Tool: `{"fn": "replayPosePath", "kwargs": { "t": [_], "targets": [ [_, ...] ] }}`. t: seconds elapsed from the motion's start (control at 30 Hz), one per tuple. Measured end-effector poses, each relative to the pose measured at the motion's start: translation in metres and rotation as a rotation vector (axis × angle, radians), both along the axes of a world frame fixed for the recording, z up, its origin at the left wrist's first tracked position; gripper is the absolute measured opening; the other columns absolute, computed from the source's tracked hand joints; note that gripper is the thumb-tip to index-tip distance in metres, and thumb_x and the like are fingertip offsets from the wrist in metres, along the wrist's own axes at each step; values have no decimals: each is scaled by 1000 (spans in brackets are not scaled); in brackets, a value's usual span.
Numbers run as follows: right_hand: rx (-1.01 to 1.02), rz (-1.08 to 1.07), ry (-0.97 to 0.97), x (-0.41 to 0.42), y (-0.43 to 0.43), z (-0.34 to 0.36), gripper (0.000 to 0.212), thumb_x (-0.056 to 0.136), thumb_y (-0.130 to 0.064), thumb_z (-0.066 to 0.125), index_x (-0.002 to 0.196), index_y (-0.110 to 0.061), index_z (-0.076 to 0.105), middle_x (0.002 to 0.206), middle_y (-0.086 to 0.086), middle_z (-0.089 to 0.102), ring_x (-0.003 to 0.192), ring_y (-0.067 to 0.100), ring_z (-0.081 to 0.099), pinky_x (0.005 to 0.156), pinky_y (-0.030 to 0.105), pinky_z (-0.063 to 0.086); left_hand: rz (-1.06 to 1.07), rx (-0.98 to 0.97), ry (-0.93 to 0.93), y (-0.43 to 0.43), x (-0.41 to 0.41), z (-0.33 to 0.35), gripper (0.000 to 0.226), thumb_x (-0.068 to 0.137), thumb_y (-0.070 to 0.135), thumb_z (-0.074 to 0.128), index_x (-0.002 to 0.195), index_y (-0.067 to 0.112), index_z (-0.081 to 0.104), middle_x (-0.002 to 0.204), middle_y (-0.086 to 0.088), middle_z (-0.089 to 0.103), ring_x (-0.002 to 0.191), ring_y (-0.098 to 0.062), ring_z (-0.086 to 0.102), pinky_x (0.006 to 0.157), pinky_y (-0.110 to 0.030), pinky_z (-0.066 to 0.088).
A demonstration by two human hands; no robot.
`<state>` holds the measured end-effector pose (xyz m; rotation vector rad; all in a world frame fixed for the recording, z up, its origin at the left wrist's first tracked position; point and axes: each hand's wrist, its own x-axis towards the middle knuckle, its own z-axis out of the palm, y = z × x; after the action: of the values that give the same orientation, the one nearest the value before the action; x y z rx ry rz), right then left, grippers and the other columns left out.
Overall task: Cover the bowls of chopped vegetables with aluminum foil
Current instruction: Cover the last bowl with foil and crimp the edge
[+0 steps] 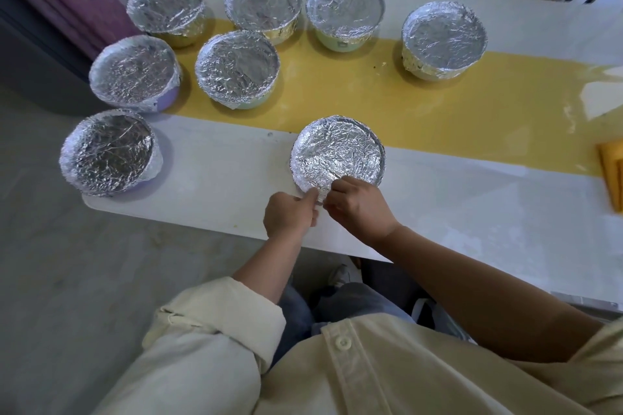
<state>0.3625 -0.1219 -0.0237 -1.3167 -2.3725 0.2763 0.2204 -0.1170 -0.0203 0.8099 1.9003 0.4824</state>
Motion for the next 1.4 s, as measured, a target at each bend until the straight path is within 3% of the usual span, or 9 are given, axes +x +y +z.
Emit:
{"fn": "replayPosePath", "kwargs": {
  "t": [0.13, 0.33, 0.5, 0.6, 0.7, 0.83, 1.07, 1.2, 1.4],
  "targets": [
    [-18, -6, 4, -2, 0, -5, 17, 72, -2, 70, 60, -8, 60, 62, 5, 52, 58, 26, 52, 46, 29, 35, -32, 30, 67, 4, 5, -3, 35, 89, 30, 62, 60, 12, 69, 58, -4, 71, 65, -26, 73, 79, -44, 61],
    [-20, -26, 2, -3, 0, -6, 17, 73, -4, 68, 59, -8, 60, 62, 5, 52, 59, 27, 53, 44, 33, 40, -111, 45, 108, 5, 0, -6, 42, 74, 47, 54, 66, 9, 70, 65, -7, 72, 67, -31, 72, 73, -46, 61],
    [-27, -28, 22, -5, 0, -3, 17, 72, -9, 76, 60, -9, 65, 61, 4, 52, 58, 27, 54, 43, 29, 38, -129, 25, 150, 15, 0, -5, 27, 84, 25, 58, 65, 9, 69, 61, -6, 72, 65, -29, 73, 74, -45, 62],
    [-21, 17, 56, 0, 1, 0, 9, 71, -15, 81, 72, -11, 73, 64, 4, 55, 61, 27, 56, 46, 28, 42, -158, 16, 177, 20, -3, -2, 25, 76, 26, 55, 69, 7, 69, 65, -8, 72, 65, -30, 72, 71, -47, 62],
    [-66, 11, 39, 12, -3, 1, 29, 66, -24, 88, 85, -8, 73, 75, 5, 60, 69, 28, 58, 54, 31, 45, -191, 17, 174, 25, -8, -3, 34, 63, 31, 47, 69, 5, 69, 66, -10, 72, 64, -31, 72, 71, -48, 62],
    [-94, -18, 35, 12, -3, -1, 24, 66, -21, 88, 75, -10, 68, 73, 4, 60, 68, 28, 59, 54, 30, 44, -223, 7, 173, 27, -11, -2, 33, 62, 29, 47, 67, 5, 68, 64, -10, 72, 64, -31, 72, 71, -49, 62],
    [-41, -4, 42, 2, 1, -7, 19, 75, -14, 71, 62, -7, 59, 64, 6, 55, 60, 29, 56, 44, 33, 44, -174, 4, 140, 22, -8, 7, 25, 80, 22, 56, 68, 5, 70, 63, -7, 73, 64, -27, 73, 74, -48, 62],
    [-16, 5, 28, 3, 2, -7, 17, 75, -12, 68, 61, -8, 59, 64, 6, 55, 59, 28, 56, 44, 32, 43, -61, -113, -42, 11, -3, 14, 37, 87, 42, 65, 82, 5, 68, 76, -7, 74, 66, -23, 74, 77, -38, 60],
    [4, 7, 48, 2, 0, -8, 29, 85, -24, 54, 62, -8, 61, 65, 5, 56, 60, 27, 57, 45, 30, 41, 10, -107, -77, 9, 8, 8, 17, 86, 10, 61, 90, -5, 68, 66, -13, 71, 61, -24, 73, 78, -42, 62]
  ]
}}
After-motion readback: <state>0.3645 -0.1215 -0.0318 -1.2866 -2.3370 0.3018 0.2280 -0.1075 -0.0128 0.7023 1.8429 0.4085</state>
